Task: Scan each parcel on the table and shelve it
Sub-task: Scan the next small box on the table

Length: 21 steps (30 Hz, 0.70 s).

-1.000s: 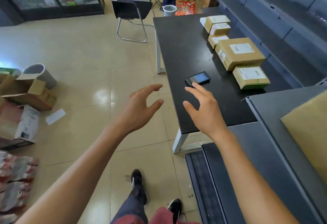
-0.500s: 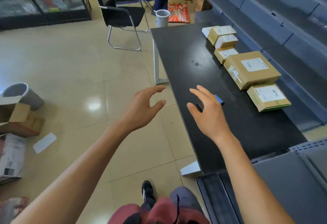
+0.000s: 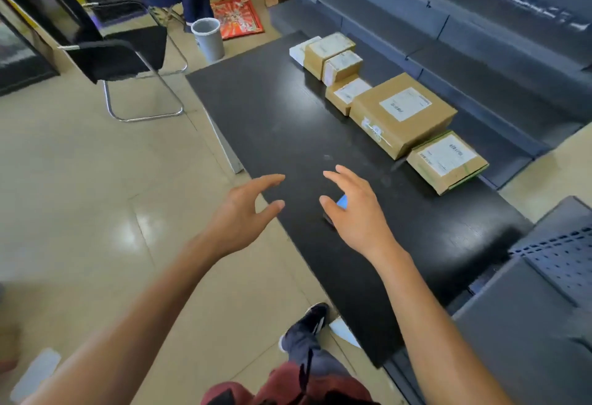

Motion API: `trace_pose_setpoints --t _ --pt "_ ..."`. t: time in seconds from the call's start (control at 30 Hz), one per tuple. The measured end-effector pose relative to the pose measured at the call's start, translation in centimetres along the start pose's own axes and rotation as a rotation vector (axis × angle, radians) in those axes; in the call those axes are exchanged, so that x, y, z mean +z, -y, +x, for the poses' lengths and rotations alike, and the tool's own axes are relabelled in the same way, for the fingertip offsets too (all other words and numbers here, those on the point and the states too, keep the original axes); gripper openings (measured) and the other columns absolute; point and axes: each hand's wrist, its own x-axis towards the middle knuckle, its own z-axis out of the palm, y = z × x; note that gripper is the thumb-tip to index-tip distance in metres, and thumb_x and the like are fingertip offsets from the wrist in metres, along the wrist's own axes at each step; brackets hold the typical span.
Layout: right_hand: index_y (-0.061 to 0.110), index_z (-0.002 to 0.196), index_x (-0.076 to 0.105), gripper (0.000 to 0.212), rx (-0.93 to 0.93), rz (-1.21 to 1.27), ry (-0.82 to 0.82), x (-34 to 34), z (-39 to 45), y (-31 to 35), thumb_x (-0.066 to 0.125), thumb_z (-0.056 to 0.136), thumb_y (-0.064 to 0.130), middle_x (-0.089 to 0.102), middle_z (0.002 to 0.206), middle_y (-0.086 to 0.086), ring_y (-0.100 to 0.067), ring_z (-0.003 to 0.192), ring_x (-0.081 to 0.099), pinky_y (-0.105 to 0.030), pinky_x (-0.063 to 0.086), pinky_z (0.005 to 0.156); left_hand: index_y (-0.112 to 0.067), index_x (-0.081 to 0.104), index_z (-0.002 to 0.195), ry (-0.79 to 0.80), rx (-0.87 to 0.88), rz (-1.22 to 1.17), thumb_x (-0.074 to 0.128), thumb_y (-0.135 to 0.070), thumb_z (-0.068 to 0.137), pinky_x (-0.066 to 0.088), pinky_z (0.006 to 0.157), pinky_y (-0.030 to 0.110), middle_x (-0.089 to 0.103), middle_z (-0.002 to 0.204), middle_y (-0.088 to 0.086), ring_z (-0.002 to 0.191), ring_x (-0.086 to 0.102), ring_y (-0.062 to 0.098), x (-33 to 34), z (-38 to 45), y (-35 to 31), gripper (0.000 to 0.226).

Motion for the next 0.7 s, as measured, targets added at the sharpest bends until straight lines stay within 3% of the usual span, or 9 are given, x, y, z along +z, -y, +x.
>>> trace_pose_setpoints --t 0.13,0.37,0.7 --pt "0.031 0.149 0.047 0.049 0.108 0.047 -0.126 -3.0 4.2 -2.5 0.059 0.101 0.031 0.034 0.162 0.008 -0.011 0.149 0.024 -0.045 0.029 0.121 -0.034 0.049 0.148 0.095 0.123 0.067 0.06 -0.038 0.101 0.042 0.114 0.037 0.054 0.146 -0.017 0.136 0.047 0.006 -0.1 7.1 -2.6 0.048" --pt "0.029 0.15 0.046 0.052 0.261 0.012 -0.238 -6.7 6.6 -6.7 0.06 0.1 0.032 0.037 0.16 0.005 -0.014 0.148 0.029 -0.037 0.028 0.12 -0.037 0.049 0.147 0.226 0.242 0.03 0.062 -0.038 0.099 0.045 0.111 0.04 0.058 0.141 -0.017 0.135 0.049 0.004 3.0 15.4 -5.8 0.05" --pt "0.029 0.152 0.042 0.054 0.57 -0.048 -0.406 -7.9 7.2 -11.0 0.059 0.101 0.033 0.039 0.158 0.008 -0.016 0.146 0.035 -0.045 0.034 0.12 -0.03 0.05 0.147 0.44 0.463 0.02 0.063 -0.037 0.098 0.046 0.105 0.03 0.061 0.138 -0.014 0.128 0.055 0.005 8.3 26.7 -7.9 0.051"
